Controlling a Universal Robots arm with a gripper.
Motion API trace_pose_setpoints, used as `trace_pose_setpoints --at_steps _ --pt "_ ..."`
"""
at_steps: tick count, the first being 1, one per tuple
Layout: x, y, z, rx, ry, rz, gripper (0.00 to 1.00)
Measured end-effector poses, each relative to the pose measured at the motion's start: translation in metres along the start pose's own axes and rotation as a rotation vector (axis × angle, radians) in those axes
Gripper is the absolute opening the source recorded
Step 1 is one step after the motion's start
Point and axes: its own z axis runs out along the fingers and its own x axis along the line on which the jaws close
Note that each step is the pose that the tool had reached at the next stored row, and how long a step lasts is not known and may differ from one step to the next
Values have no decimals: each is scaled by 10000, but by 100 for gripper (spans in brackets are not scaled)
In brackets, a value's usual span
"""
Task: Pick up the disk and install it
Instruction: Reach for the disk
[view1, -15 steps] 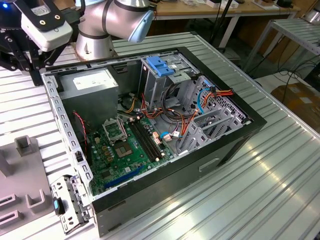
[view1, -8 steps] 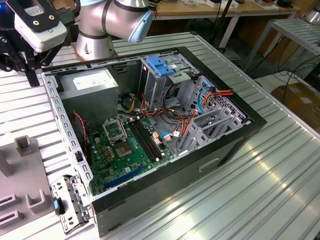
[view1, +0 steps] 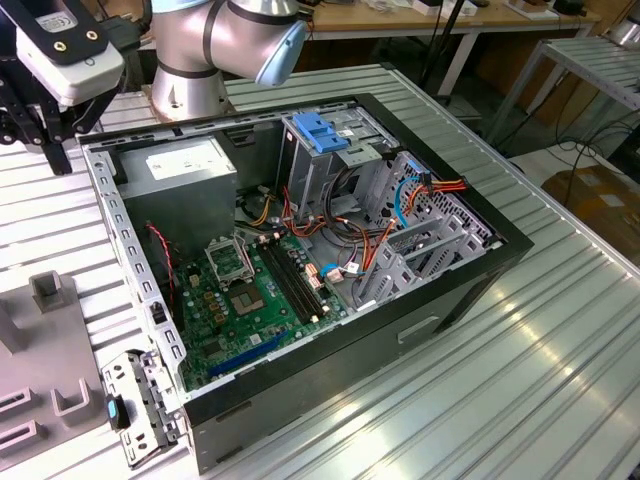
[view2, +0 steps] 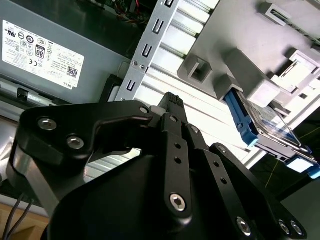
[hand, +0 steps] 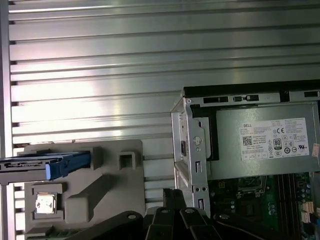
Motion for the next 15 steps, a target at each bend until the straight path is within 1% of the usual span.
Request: trace_pose_setpoints --at_steps 8,11,12,15 --pt "70 -5 -2 0 -1 0 11" --pt "208 -16 -6 0 0 0 11" --pt "230 -17 -6 0 0 0 11" --pt "270 -21 -7 0 0 0 11"
